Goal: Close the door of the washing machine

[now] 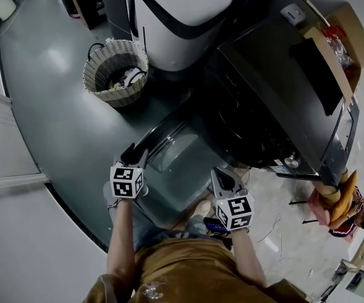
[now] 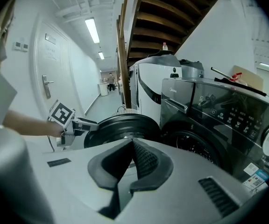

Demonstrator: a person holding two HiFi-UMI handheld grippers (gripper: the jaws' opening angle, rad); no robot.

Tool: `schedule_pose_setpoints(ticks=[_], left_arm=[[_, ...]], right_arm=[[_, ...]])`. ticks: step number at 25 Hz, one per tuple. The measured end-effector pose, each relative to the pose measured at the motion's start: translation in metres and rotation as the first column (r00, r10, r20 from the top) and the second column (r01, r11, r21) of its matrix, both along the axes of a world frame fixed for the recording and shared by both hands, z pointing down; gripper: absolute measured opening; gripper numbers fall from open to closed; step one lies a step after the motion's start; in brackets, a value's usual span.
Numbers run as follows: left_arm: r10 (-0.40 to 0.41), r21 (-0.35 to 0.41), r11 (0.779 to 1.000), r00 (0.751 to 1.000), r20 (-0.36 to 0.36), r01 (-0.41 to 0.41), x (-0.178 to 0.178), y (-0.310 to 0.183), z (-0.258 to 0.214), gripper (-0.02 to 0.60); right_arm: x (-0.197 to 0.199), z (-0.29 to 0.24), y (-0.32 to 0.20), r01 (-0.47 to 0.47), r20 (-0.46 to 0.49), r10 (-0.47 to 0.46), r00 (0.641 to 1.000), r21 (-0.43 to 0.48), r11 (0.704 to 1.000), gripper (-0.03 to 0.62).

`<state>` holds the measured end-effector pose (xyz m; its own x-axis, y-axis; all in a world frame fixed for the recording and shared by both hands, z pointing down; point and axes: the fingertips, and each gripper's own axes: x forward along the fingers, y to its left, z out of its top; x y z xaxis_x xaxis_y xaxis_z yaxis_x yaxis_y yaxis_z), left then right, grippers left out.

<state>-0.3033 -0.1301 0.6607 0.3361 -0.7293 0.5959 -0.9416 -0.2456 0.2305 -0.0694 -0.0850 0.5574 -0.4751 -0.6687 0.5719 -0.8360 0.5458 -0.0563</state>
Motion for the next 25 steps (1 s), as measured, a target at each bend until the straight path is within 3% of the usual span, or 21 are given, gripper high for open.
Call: schedule_pose_setpoints(ticks=[12, 25], left_arm=[[-0.022, -0.027, 0.999, 1.0, 0.008, 0.022, -0.004, 0.0, 0.008, 0.198], [-0.01, -0.056, 0.998, 0.999, 0.039, 0.012, 0.011, 0.012, 0.008, 0.181]], right_arm=[[-0.008, -0.005, 0.002, 0.004, 0.019, -0.005, 1.0, 0.025, 1.0, 0.014], [0.019, -0.015, 0.011, -0.03, 0.044, 0.028, 0.999, 0.033, 0.999, 0.014]])
